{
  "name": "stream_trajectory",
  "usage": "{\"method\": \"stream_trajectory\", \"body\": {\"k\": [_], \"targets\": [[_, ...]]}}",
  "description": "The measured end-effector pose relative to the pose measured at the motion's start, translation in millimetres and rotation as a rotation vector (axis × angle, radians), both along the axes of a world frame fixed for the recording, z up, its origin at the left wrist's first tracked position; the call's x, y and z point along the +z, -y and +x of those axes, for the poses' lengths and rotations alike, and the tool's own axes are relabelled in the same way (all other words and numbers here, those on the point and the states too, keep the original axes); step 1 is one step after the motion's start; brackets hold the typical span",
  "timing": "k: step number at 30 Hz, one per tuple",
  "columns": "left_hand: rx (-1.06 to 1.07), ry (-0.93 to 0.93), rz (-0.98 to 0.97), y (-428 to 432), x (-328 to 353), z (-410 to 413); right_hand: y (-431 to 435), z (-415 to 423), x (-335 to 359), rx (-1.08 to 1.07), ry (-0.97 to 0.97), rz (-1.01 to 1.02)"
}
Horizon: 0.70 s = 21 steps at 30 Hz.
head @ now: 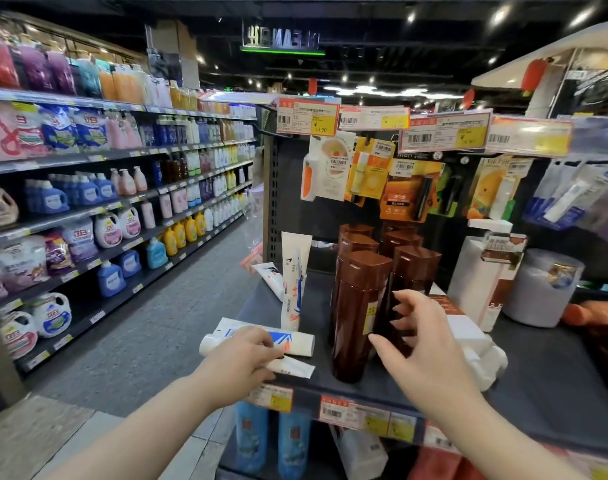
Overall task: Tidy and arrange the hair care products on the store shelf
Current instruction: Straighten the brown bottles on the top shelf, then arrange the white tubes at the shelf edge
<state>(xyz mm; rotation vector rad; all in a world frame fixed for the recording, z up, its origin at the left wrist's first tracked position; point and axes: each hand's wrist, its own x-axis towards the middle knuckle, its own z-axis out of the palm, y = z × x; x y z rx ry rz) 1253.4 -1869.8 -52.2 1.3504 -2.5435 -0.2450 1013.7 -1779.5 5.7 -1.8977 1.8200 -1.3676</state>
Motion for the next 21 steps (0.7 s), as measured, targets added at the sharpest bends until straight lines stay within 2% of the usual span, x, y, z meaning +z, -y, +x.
{"method": "stream_trajectory", "body": {"k": [3, 7, 10, 12, 16, 18, 21], "targets": [[-0.026, -0.129, -0.006, -2, 5, 5, -13, 10, 1, 0.026, -0.069, -0.099], [0.03, -0.636, -0.021, -14, 27, 7, -20, 28, -3, 0.103, -0.141, -0.061], [0.123, -1.096, 0.225, -29, 50, 5, -17, 47, -5, 0.169, -0.154, 0.046], [0.119, -1.271, 0.412, -36, 59, 6, -12, 60, -5, 0.209, -0.132, 0.105], [0.063, -1.396, 0.6, -54, 69, 9, 3, 85, 3, 0.31, 0.046, 0.225], [0.058, -1.405, 0.625, -61, 72, 9, 6, 96, 11, 0.396, 0.148, 0.247], [0.085, -1.382, 0.611, -70, 75, 6, 0, 104, 20, 0.463, 0.197, 0.235]]}}
